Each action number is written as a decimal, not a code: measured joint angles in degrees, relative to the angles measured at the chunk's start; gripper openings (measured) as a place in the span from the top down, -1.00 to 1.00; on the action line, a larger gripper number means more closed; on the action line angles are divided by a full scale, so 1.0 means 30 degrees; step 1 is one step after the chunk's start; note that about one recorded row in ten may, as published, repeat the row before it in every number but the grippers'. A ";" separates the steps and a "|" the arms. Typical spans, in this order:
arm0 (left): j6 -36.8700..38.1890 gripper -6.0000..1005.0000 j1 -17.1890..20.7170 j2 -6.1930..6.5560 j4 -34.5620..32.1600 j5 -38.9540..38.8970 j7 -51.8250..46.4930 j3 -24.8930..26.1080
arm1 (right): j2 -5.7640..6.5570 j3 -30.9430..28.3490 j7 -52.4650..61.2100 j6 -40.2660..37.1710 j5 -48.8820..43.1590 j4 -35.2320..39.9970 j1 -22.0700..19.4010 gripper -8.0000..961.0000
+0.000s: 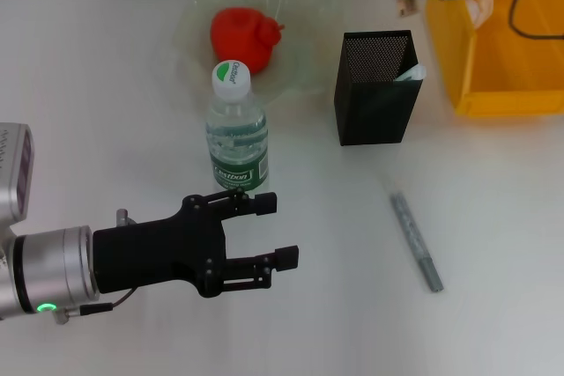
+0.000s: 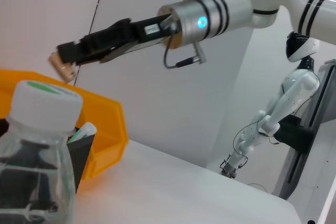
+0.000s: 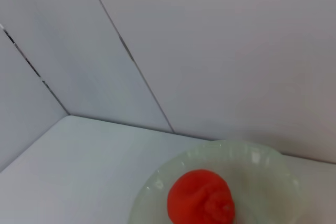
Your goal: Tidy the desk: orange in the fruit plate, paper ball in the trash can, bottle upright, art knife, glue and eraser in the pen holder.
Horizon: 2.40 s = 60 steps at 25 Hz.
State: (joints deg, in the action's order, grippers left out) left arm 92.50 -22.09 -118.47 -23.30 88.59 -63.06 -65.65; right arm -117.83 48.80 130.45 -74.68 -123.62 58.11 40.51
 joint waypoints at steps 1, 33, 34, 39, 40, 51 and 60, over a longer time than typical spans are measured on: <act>0.0000 -0.59 0.0000 0.0000 0.0000 0.0000 0.0000 0.0000 | 0.0000 -0.0003 -0.0215 0.0228 -0.0027 -0.0560 0.0253 0.45; 0.0190 -0.59 0.0122 0.0001 0.0035 -0.0083 0.0011 -0.0001 | -0.0436 0.5414 0.4698 -0.8000 -0.6511 0.5377 -0.0601 0.04; 0.0199 -0.59 0.0091 0.0006 0.0035 -0.0089 0.0002 -0.0001 | -0.0446 0.7295 0.5772 -0.7772 -0.7159 0.5546 -0.0687 0.04; 0.0411 -0.59 0.0051 0.0042 0.0034 -0.0092 -0.0005 -0.0003 | -0.0481 0.9913 0.7451 -0.7061 -0.8132 0.5599 -0.0701 0.00; 0.0496 -0.59 0.0054 0.0051 0.0025 -0.0090 0.0001 -0.0002 | -0.0491 1.0615 0.8049 -0.6773 -0.8411 0.5609 -0.0701 0.00; 0.0859 -0.59 0.0068 0.0074 -0.0122 -0.0036 0.0211 -0.0001 | -0.0582 1.4257 1.2067 -0.4653 -0.9121 0.5248 -0.0497 -0.25; 0.0941 -0.59 0.0043 0.0146 -0.0144 0.0115 0.0396 -0.0056 | -0.0612 1.5159 1.2832 -0.3021 -0.8972 0.3982 -0.0483 -0.28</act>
State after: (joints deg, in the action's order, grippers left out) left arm 95.32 -21.96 -118.03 -23.74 88.94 -61.87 -65.82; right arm -119.66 94.28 168.94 -83.74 -150.53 70.05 39.06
